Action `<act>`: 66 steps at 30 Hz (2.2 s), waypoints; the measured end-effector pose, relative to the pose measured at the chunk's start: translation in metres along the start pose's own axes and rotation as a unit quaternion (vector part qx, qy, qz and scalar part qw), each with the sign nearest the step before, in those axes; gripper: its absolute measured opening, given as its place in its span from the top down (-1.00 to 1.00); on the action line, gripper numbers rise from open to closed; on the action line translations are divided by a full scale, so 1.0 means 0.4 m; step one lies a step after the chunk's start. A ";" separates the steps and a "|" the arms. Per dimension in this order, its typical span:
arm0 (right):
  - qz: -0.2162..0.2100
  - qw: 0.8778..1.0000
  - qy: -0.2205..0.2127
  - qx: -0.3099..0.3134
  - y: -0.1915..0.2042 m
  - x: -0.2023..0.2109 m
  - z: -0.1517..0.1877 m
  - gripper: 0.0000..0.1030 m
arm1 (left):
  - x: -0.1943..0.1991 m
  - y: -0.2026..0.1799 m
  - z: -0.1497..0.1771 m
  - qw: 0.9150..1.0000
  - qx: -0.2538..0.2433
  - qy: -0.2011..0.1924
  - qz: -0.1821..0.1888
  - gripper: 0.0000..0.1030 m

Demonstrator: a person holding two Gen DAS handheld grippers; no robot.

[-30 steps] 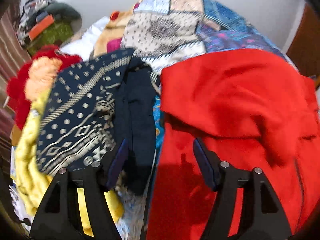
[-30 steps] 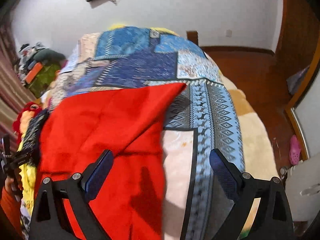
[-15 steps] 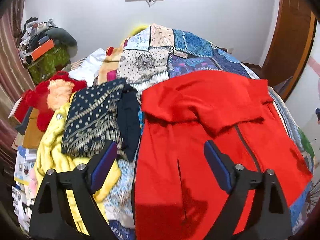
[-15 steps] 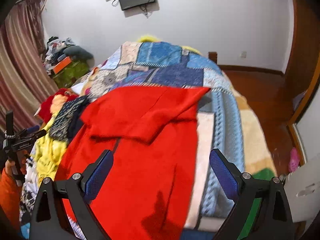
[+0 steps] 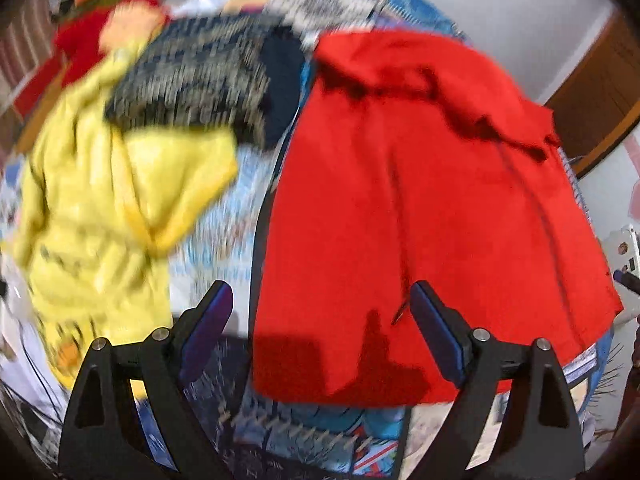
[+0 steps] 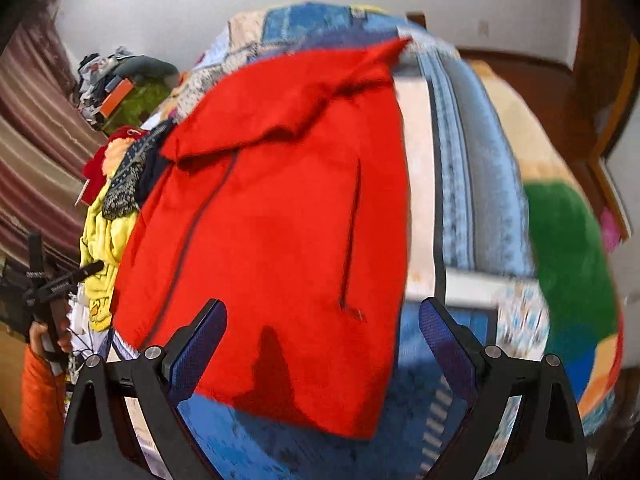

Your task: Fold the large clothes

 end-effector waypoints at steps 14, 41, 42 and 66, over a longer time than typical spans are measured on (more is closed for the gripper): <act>-0.040 0.999 0.000 0.013 0.023 -0.049 0.037 -0.01 | -0.074 0.026 0.092 1.000 0.021 0.019 -0.012 0.46; -0.047 0.987 -0.135 0.076 0.172 0.064 -0.476 0.85 | 0.272 -0.113 -0.515 0.976 -0.011 -0.218 -0.017 1.00; -0.046 0.987 -0.138 0.073 0.170 0.059 -0.511 0.85 | 0.270 -0.111 -0.556 0.974 -0.005 -0.225 -0.022 1.00; 0.022 0.999 -0.036 -0.021 -0.081 -0.313 -0.890 0.82 | -0.164 -0.076 -0.667 0.991 -0.064 -0.089 -0.073 -0.37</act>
Point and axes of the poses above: each gripper's, at about its wrist camera, not at the fingertips, and x roughly against the way its jaws point, y to its left, z to its underside, the point moved 6 cm from there along -x, roughly the way its jaws point, and after that the axes turned 3 degrees about y, right-handed, at the moved point
